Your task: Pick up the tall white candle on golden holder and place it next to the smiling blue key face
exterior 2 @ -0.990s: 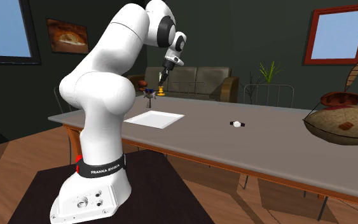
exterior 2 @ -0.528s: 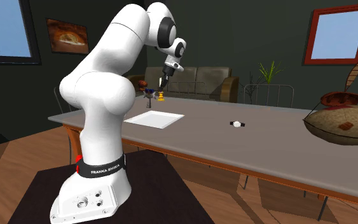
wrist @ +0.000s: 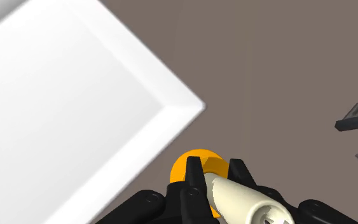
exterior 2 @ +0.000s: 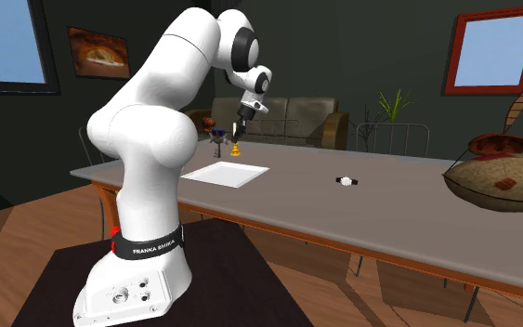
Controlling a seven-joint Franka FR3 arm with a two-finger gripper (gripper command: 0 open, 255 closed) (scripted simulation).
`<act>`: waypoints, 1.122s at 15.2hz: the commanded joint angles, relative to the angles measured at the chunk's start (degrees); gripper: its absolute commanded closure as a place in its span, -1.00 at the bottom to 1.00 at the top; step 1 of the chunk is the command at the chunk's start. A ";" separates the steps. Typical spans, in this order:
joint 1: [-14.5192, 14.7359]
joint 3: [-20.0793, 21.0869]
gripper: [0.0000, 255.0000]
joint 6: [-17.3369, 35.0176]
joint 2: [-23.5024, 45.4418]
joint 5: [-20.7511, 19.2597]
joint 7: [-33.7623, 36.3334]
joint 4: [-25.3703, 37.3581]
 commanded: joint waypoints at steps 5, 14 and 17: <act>0.21 -0.39 1.00 3.46 1.81 -0.39 -0.82 -1.81; 0.23 -0.44 -1.00 3.94 2.05 -0.44 -0.94 -2.07; 0.24 -0.44 -1.00 3.94 2.05 -0.44 -0.94 -2.07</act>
